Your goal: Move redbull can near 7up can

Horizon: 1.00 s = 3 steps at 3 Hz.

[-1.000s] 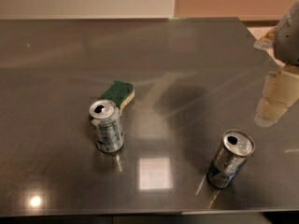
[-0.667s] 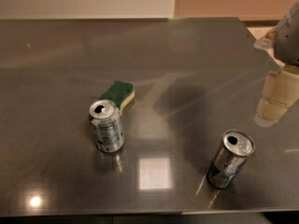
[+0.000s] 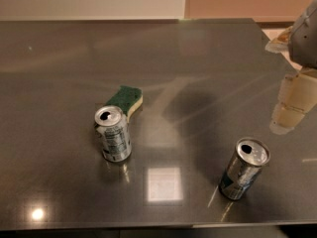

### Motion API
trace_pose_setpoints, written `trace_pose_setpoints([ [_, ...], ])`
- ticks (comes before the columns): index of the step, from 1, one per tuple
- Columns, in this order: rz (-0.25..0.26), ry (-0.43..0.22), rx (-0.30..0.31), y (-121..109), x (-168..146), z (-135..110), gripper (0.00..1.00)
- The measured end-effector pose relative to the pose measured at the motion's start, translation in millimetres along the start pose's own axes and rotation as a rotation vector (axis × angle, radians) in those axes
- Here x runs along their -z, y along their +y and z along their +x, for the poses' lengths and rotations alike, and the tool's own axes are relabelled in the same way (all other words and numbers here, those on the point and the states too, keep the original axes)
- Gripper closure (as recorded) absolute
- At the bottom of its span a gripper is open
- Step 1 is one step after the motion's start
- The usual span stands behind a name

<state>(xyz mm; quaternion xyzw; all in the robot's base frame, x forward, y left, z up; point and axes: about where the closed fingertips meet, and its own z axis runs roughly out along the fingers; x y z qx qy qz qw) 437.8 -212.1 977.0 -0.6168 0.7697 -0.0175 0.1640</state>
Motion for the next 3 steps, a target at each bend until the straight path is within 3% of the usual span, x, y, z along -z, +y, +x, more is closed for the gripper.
trace_pose_setpoints([
  [1,-0.082,-0.069,0.045,12,-6,-6,0.00],
  [3,-0.262,-0.251,0.216,74,-13,-37,0.00],
])
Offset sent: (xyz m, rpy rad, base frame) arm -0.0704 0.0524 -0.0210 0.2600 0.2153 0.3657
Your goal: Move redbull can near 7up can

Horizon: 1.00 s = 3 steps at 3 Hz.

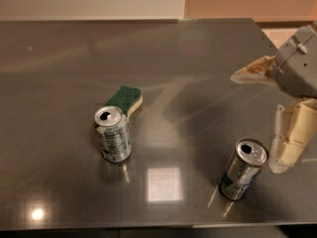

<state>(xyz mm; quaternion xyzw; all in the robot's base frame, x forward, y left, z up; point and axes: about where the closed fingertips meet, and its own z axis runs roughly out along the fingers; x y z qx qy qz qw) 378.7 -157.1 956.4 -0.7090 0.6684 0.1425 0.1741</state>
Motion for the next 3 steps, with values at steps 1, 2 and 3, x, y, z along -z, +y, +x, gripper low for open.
trace_pose_setpoints([
  [1,-0.047,-0.039,0.069,25,-14,-13,0.00],
  [2,-0.064,-0.041,0.094,39,-23,-12,0.00],
  [3,-0.062,-0.035,0.098,45,-27,-4,0.00],
])
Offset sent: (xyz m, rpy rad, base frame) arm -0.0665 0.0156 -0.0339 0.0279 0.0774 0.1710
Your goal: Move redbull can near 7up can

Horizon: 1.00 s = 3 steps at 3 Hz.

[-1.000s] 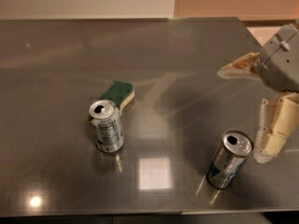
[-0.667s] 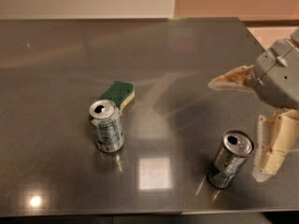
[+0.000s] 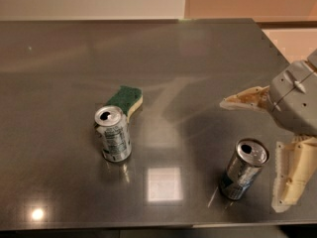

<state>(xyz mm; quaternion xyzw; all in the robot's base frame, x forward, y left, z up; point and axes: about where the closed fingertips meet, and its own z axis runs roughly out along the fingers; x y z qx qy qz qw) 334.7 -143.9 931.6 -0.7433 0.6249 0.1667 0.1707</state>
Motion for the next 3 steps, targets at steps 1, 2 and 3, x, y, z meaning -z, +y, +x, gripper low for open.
trace_pose_setpoints([
  [1,0.006,0.006,-0.006,0.1,-0.9,8.7,0.00],
  [2,0.007,0.007,-0.012,0.4,-3.1,13.7,0.00],
  [3,0.002,0.005,-0.018,1.6,-7.2,15.6,0.18],
])
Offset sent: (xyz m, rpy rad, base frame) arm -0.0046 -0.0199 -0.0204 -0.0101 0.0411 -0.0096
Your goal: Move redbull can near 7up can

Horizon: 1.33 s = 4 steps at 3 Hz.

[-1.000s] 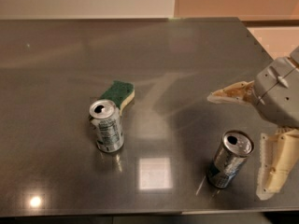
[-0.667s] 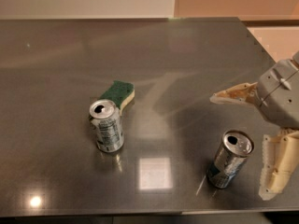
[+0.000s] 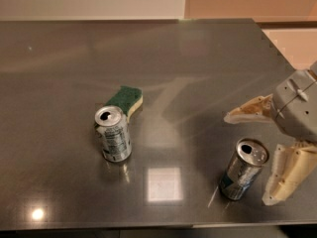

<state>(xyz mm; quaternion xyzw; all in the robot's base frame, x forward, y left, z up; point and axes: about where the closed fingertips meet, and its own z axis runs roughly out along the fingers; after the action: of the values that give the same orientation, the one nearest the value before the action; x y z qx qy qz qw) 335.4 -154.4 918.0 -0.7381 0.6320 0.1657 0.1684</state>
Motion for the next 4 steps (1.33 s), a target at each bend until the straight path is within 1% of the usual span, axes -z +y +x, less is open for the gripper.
trace_pose_setpoints([
  [1,-0.021,-0.008,-0.002,3,-6,-3,0.41],
  [2,-0.042,-0.021,-0.009,1,-8,-9,0.65],
  [3,-0.045,-0.030,-0.012,-14,-6,-25,0.96],
  [4,-0.032,-0.049,-0.010,-43,-1,-56,1.00],
])
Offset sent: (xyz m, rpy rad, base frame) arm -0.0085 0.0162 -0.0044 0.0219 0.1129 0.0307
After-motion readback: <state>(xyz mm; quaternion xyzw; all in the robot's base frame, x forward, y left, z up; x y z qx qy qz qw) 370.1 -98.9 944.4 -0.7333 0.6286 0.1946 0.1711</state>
